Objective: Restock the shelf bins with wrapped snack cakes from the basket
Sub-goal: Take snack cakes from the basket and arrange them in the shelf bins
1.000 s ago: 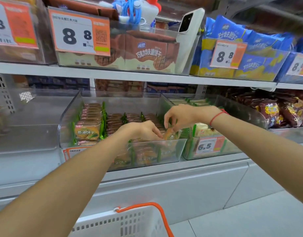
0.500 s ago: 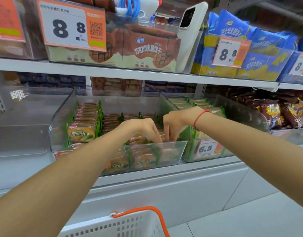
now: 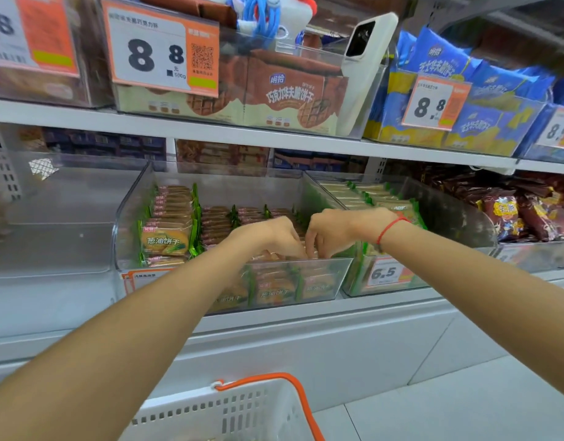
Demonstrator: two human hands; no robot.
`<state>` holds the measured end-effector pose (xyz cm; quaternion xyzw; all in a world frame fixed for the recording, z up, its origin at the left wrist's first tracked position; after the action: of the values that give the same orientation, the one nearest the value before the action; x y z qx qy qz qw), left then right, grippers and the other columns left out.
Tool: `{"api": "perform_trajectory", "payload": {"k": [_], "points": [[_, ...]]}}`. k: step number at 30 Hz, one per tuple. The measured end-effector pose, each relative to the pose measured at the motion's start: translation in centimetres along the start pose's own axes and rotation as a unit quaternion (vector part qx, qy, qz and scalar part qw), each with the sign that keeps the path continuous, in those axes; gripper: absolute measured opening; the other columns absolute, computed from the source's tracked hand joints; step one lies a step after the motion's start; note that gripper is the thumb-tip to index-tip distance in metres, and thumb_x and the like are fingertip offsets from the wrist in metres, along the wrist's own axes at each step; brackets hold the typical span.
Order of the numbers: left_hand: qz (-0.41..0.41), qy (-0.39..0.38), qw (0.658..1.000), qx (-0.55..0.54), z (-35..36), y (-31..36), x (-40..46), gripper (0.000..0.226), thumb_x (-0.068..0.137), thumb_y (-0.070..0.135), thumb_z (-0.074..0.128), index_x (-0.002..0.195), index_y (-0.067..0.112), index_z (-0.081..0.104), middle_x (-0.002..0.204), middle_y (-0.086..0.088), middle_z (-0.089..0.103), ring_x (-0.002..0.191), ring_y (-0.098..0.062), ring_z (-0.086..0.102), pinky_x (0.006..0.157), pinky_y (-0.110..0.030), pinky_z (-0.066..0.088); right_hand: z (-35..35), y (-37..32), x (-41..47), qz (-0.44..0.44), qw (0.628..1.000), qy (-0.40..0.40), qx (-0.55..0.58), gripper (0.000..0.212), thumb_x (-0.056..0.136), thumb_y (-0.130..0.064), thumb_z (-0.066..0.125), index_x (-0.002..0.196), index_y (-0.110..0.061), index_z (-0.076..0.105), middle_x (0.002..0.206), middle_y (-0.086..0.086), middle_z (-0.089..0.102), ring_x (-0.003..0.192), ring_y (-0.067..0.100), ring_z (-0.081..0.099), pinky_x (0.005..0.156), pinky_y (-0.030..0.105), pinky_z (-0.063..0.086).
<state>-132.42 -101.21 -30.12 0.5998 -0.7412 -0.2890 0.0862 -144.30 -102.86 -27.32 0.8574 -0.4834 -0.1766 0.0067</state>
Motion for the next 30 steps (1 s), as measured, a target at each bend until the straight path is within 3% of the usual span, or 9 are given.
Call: {"api": "perform_trajectory", "payload": {"k": [4,7,9,11,15,18,21,26,30], "points": [[0.051,0.175,0.983,-0.026,-0.1,-1.6,-5.0,0.013,0.087,0.037,0.063,0.098,0.035,0.071,0.104,0.012,0.069,0.100,-0.014,0.062,0.090,-0.037,0.052,0.7,-0.7,-3.8,-0.035,0.984,0.159,0.069,0.018,0.087,-0.019,0.062,0.099,-0.027,0.073,0.085,-0.012,0.062,0.079,0.011,0.060,0.073,0.027,0.049],[0.059,0.223,0.973,-0.028,1.2,-3.7,-10.1,0.011,0.087,0.039,0.063,0.096,0.037,0.070,0.094,0.017,0.068,0.093,-0.009,0.062,0.084,-0.033,0.052,2.9,-3.0,-6.4,-0.059,0.963,0.213,0.153,0.013,0.085,-0.019,0.064,0.090,-0.028,0.071,0.078,-0.014,0.061,0.069,0.005,0.056,0.067,0.024,0.048],[0.038,0.223,0.974,-0.018,2.9,-6.0,-12.6,0.008,0.087,0.040,0.063,0.091,0.038,0.069,0.082,0.021,0.064,0.088,-0.009,0.062,0.081,-0.032,0.052,5.1,-5.2,-6.9,-0.095,0.966,0.171,0.166,0.011,0.083,-0.016,0.066,0.089,-0.023,0.071,0.076,-0.013,0.060,0.064,0.002,0.051,0.062,0.014,0.042],[-0.006,0.193,0.981,-0.006,5.3,-8.9,-14.5,0.009,0.087,0.041,0.061,0.093,0.038,0.068,0.081,0.023,0.061,0.090,-0.010,0.062,0.081,-0.031,0.051,7.9,-7.8,-6.3,-0.110,0.980,0.078,0.147,0.011,0.084,-0.019,0.067,0.095,-0.021,0.071,0.080,-0.011,0.060,0.065,0.002,0.048,0.063,0.017,0.038],[-0.080,0.110,0.990,-0.023,11.4,-14.3,-17.3,0.009,0.088,0.043,0.059,0.094,0.039,0.064,0.091,0.023,0.063,0.090,-0.007,0.062,0.075,-0.025,0.046,13.7,-12.3,-3.6,-0.105,0.984,-0.076,0.121,0.020,0.089,-0.025,0.062,0.108,-0.021,0.068,0.106,0.000,0.067,0.089,0.015,0.055,0.079,0.026,0.043],[-0.123,0.044,0.991,-0.033,16.2,-17.9,-18.9,0.011,0.090,0.042,0.057,0.098,0.039,0.063,0.101,0.020,0.064,0.091,-0.007,0.063,0.082,-0.028,0.051,18.7,-15.2,-1.7,-0.084,0.979,-0.137,0.129,0.023,0.093,-0.022,0.058,0.113,-0.018,0.066,0.116,0.001,0.062,0.108,0.020,0.056,0.086,0.027,0.043],[-0.164,0.001,0.986,0.008,20.3,-21.5,-20.3,0.024,0.090,0.043,0.054,0.112,0.036,0.063,0.123,0.011,0.062,0.110,-0.015,0.060,0.092,-0.033,0.049,24.6,-18.5,-0.6,-0.079,0.967,-0.194,0.148,0.026,0.091,-0.016,0.054,0.112,-0.008,0.067,0.120,0.006,0.063,0.109,0.027,0.059,0.091,0.033,0.048],[-0.195,-0.039,0.972,0.124,25.2,-26.2,-22.4,0.073,0.090,0.048,0.056,0.151,0.029,0.020,0.157,0.001,0.021,0.143,-0.024,0.021,0.111,-0.038,0.029,32.6,-22.1,-1.9,-0.085,0.953,-0.222,0.186,0.027,0.087,-0.023,0.064,0.113,-0.019,0.057,0.108,0.002,0.057,0.090,0.021,0.052,0.077,0.035,0.046],[-0.214,-0.034,0.973,0.081,27.0,-27.5,-22.8,0.079,0.091,0.051,0.054,0.152,0.033,0.008,0.160,0.004,0.010,0.147,-0.026,0.007,0.114,-0.046,0.023,36.0,-22.9,-3.1,-0.136,0.926,-0.315,0.156,0.078,0.081,-0.036,0.073,0.146,-0.017,0.035,0.145,0.009,0.035,0.134,0.031,0.035,0.109,0.044,0.033]]}}
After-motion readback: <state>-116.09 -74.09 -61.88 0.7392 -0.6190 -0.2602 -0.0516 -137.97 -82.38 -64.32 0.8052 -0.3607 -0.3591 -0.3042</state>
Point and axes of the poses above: each hand's wrist, its own x-axis towards the middle knuckle, its own z-axis out of the palm, y = z × x, the point moved 2 cm from there along x, towards the middle knuckle
